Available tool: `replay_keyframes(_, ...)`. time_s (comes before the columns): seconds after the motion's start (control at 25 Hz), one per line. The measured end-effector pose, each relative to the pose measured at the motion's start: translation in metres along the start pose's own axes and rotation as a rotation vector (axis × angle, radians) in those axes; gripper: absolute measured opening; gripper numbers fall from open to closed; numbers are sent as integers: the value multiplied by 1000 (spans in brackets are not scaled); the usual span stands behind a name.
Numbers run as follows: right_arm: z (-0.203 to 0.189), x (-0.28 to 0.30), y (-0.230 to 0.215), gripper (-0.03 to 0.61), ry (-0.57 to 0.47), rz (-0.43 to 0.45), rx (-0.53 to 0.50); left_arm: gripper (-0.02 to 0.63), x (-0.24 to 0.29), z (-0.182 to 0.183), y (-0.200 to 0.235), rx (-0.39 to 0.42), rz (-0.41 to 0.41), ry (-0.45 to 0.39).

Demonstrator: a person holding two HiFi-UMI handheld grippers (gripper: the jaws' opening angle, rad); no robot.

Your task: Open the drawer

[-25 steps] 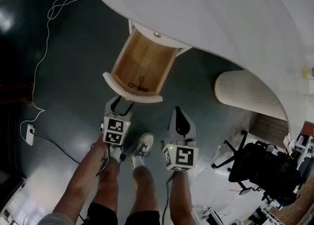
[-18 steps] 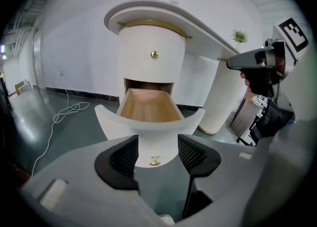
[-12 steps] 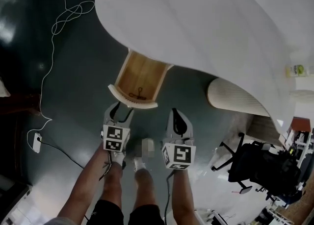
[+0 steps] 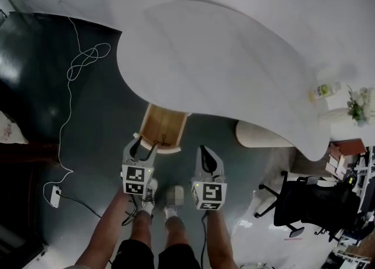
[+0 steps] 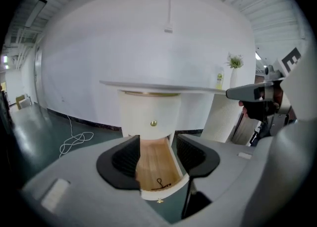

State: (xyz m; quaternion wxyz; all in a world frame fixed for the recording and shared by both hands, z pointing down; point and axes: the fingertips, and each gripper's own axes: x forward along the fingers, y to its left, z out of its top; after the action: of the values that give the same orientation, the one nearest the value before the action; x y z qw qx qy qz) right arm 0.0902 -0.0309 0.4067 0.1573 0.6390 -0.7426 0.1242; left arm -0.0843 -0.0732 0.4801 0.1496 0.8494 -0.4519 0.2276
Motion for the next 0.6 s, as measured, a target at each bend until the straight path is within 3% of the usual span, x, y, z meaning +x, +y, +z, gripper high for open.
replay_keyframes(0.6, 161, -60, -22, 3, -138, -94, 9, 194, -84, 208, -6, 98, -32, -233)
